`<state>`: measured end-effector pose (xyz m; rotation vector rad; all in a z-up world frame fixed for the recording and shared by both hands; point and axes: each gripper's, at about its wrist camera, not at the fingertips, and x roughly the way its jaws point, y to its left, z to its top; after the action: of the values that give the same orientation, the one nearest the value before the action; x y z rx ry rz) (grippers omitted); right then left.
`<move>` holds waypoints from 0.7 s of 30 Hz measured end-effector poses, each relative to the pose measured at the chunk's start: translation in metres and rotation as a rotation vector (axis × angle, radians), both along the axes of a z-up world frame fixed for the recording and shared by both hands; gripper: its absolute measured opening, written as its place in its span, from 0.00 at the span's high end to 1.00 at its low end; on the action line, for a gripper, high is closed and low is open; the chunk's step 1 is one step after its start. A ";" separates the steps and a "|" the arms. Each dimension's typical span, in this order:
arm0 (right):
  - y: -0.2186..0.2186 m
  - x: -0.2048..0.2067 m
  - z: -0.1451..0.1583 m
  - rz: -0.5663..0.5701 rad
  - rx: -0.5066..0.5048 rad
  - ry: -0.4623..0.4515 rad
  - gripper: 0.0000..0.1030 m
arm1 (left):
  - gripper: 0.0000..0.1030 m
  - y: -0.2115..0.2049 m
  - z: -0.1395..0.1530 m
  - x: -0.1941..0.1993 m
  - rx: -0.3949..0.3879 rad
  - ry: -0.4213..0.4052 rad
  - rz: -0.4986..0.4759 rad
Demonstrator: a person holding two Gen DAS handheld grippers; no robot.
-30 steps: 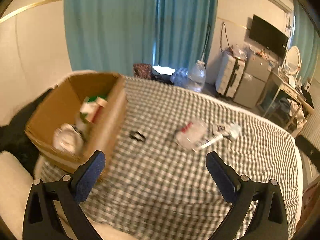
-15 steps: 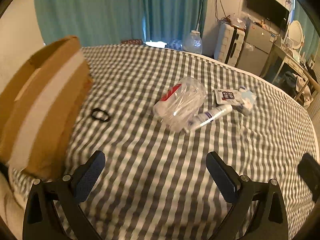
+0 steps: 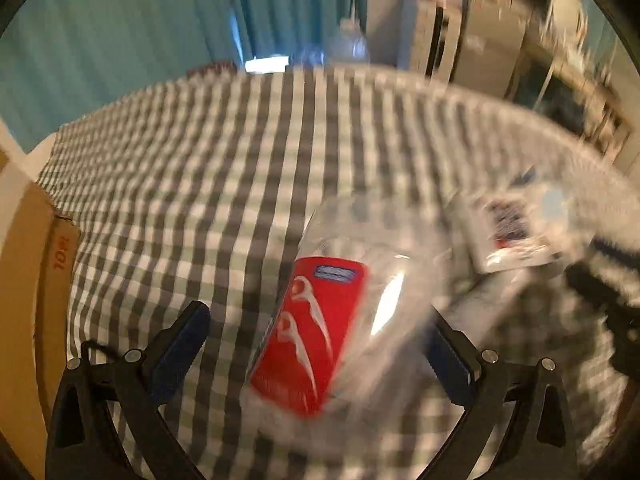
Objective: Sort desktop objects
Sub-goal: 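Grasp the clear cotton swab cup with the left tool while the right tool grasps the blue tissue pack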
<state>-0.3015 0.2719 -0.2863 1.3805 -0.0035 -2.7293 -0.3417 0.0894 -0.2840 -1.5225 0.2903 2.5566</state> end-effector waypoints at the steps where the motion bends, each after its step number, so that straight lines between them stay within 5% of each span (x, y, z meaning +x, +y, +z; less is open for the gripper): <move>1: -0.004 -0.005 -0.003 0.043 0.047 -0.005 0.21 | 0.00 0.000 -0.006 -0.004 -0.008 -0.016 -0.008; 6: -0.011 -0.026 -0.010 0.116 0.110 0.044 0.21 | 0.06 -0.004 -0.005 -0.008 0.050 -0.006 -0.017; 10: -0.009 -0.035 -0.013 0.108 0.108 -0.020 0.28 | 0.33 0.005 0.006 0.004 0.075 -0.012 -0.032; 16: 0.010 0.011 0.005 -0.021 0.058 -0.010 0.28 | 0.37 -0.011 0.030 0.035 0.126 -0.030 0.017; 21: 0.007 0.060 0.035 -0.018 0.042 -0.007 0.28 | 0.39 -0.042 0.054 0.068 0.185 -0.044 0.093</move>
<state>-0.2415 0.2791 -0.2513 1.4076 0.0420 -2.7545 -0.2735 0.0474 -0.2301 -1.5536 -0.0225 2.5328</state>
